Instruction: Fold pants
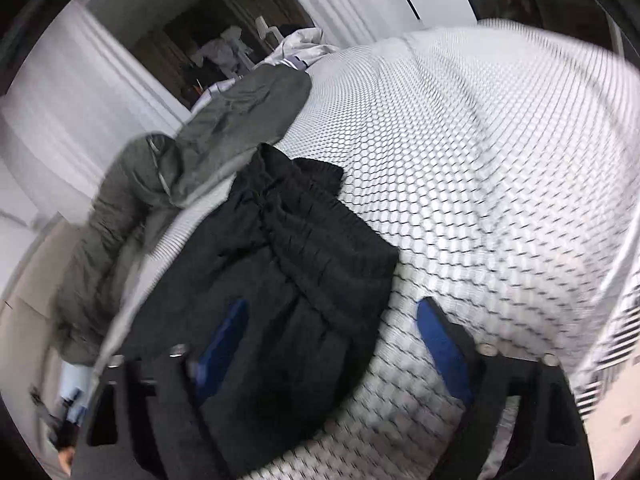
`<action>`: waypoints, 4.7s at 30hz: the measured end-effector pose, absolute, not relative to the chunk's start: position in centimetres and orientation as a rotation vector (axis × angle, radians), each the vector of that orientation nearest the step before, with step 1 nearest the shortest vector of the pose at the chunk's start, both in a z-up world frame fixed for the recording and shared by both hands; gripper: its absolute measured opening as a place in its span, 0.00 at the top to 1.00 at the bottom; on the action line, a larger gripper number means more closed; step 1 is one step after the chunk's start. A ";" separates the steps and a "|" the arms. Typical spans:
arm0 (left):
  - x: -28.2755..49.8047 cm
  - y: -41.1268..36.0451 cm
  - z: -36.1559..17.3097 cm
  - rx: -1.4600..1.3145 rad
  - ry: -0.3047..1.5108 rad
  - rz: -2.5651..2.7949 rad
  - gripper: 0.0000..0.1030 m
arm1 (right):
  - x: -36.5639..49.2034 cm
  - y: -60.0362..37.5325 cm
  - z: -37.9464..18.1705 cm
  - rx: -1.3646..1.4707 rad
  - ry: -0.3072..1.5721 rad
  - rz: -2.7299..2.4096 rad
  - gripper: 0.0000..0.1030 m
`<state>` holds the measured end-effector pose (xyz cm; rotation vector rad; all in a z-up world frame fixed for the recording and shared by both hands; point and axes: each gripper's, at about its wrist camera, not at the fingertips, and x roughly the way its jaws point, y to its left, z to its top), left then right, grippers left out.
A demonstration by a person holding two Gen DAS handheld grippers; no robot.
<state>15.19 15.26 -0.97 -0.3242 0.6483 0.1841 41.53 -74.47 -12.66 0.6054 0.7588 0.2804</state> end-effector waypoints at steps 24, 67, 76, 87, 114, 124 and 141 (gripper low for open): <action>14.9 7.6 -1.6 -0.184 0.723 0.012 0.01 | 36.9 -77.1 -14.0 0.601 0.751 0.252 0.84; -7.2 27.1 -6.9 -0.626 0.737 0.412 0.38 | 32.0 -78.9 -11.9 0.632 0.589 0.203 0.30; -5.2 29.1 -7.2 -0.666 0.698 0.449 0.44 | 32.4 -79.1 -12.4 0.635 0.616 0.202 0.30; -5.1 32.1 -5.8 -0.731 0.570 0.507 0.90 | 33.9 -79.1 -14.2 0.693 0.700 0.276 0.39; -7.9 27.2 -2.2 -0.547 0.568 0.485 0.32 | 30.4 -77.6 -10.1 0.486 0.450 0.112 0.49; 0.7 8.5 -2.1 -0.246 0.631 -0.003 0.01 | 30.4 -60.0 -8.1 0.061 0.503 0.558 0.17; 9.2 1.3 -5.8 -0.156 0.807 -0.282 0.02 | 38.6 -59.9 -13.6 -0.133 0.693 0.129 0.17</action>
